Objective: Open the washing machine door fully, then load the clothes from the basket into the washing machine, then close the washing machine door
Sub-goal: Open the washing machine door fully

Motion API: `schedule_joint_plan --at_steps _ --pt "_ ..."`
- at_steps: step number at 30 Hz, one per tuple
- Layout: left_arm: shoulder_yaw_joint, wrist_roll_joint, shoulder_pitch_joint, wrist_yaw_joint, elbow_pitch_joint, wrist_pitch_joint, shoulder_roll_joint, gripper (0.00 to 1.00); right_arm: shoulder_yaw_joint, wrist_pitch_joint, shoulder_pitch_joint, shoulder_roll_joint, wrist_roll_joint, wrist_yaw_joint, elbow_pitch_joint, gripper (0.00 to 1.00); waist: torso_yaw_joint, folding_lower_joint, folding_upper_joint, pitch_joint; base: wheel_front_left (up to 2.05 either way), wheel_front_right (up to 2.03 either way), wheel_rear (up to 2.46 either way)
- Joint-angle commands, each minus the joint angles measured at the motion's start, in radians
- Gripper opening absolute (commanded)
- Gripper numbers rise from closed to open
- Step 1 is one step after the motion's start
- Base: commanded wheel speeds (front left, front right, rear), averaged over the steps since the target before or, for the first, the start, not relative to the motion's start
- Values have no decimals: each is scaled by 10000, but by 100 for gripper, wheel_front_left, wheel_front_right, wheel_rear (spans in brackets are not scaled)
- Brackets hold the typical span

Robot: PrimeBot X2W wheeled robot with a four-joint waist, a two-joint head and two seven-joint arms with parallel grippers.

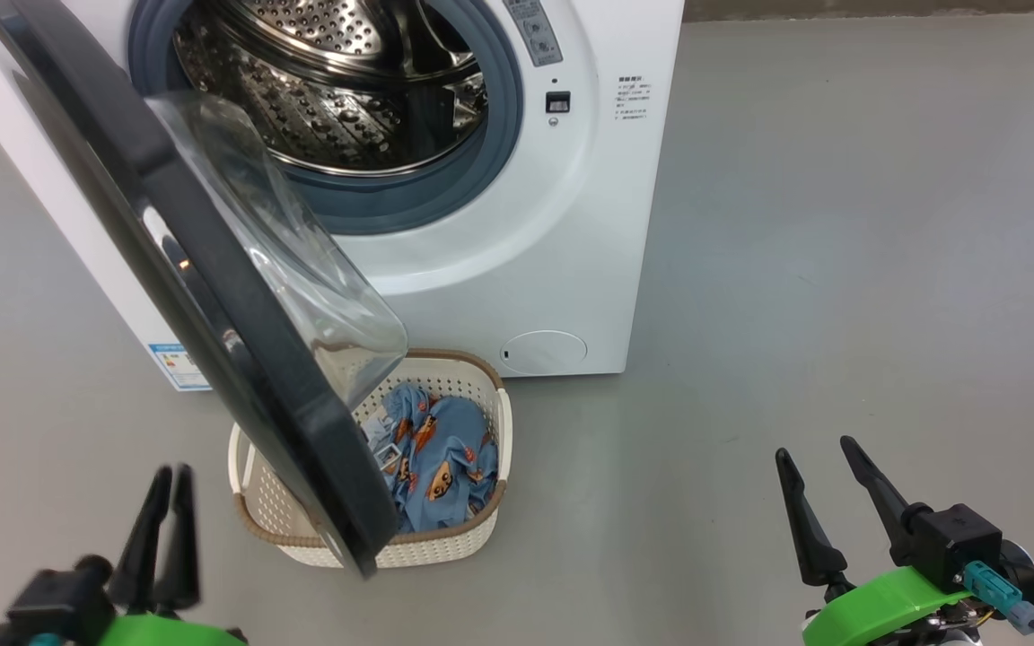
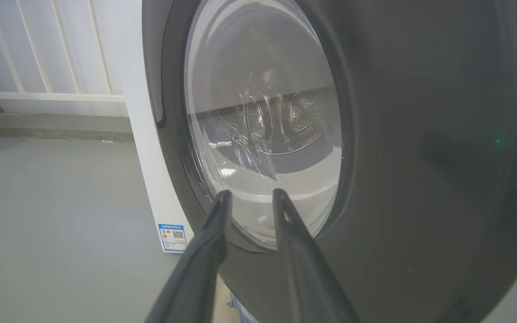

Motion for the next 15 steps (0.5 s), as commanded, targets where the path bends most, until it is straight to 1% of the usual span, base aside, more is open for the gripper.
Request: schedule_joint_plan --at_steps 1,4,7,12,15 --pt "482 90 -303 -27 -575 -53 177 0 232 -118 -115 26 -60 16 -196 100 19 0 0 11 0 0 0" --pt "706 216 -565 -27 -1482 -53 135 0 208 -118 -104 30 -49 16 -185 100 62 0 0 13 0 0 0" --pt "711 349 -849 -27 -2354 -53 104 0 209 -118 -93 34 -39 16 -170 100 99 0 0 -5 0 0 0" --pt "497 444 -1266 -27 -3378 -53 164 0 218 -118 -86 39 -10 16 -157 100 125 0 0 -29 0 0 0" --pt "170 434 -1583 -27 -4140 -53 246 0 218 -118 -92 42 1 16 -157 100 121 0 0 -27 0 0 0"
